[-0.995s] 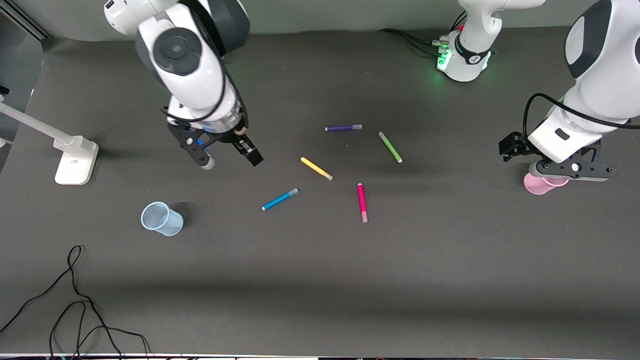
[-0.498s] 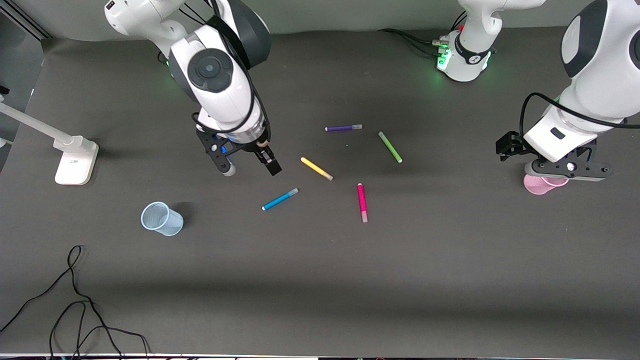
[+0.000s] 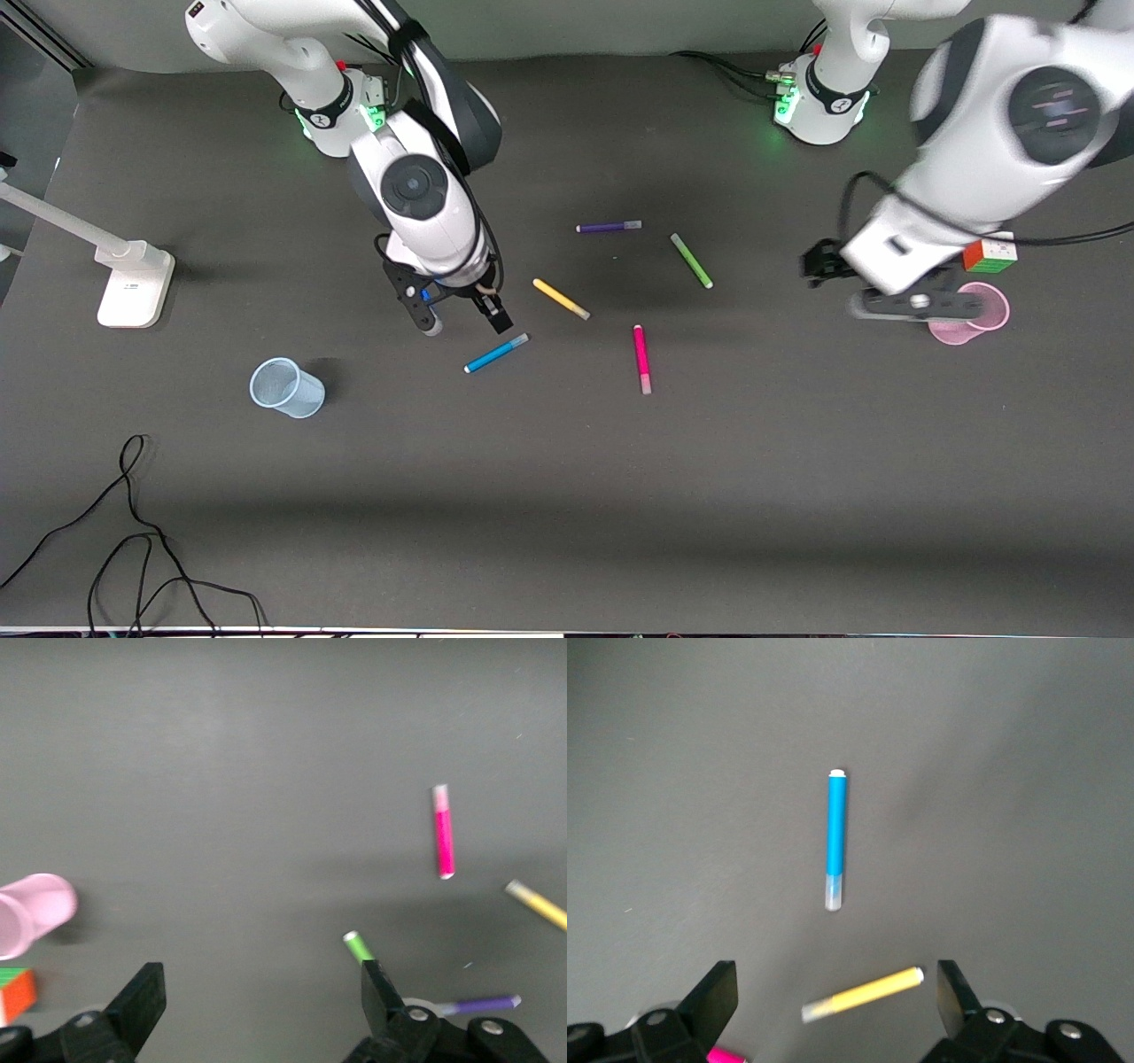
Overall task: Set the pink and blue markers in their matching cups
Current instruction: 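Lower the right gripper onto the blue marker while the left gripper reaches pink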
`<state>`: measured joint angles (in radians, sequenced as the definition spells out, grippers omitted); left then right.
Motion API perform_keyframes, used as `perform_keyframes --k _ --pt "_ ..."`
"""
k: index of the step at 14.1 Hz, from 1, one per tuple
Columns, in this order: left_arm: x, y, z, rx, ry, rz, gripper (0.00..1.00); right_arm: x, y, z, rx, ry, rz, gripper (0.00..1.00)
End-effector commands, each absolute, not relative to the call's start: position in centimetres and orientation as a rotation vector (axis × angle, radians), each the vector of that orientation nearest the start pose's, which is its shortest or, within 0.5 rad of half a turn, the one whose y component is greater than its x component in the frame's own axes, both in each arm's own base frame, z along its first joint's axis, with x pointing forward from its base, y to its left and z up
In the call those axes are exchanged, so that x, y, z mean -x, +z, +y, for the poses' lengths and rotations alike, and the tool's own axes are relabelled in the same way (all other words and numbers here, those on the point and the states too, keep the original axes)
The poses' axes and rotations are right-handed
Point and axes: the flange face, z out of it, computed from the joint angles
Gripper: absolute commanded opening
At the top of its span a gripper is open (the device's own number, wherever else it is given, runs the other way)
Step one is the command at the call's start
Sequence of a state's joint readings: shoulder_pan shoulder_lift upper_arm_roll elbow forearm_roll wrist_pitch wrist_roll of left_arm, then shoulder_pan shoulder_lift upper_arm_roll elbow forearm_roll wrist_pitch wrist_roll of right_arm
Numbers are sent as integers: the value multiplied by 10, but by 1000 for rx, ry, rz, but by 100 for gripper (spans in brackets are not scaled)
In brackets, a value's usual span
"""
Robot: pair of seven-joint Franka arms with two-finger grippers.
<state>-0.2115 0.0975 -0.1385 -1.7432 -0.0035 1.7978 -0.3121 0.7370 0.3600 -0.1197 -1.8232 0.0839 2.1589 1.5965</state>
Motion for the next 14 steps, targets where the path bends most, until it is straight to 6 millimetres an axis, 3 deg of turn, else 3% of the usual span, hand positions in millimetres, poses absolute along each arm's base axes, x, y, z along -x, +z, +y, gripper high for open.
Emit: perform_keyframes --k 1,5,8,14 --pt "-564 472 -245 3159 71 -18 98 -502 295 384 2730 38 1551 100" --pt "-568 414 -291 3153 95 -185 96 -507 232 387 2718 -3 1570 100" --pt "-574 363 -310 3162 106 -171 92 -508 200 386 2721 -19 1573 100" --pt "-570 279 -359 3192 41 -234 92 -513 171 378 2725 -35 1573 96"
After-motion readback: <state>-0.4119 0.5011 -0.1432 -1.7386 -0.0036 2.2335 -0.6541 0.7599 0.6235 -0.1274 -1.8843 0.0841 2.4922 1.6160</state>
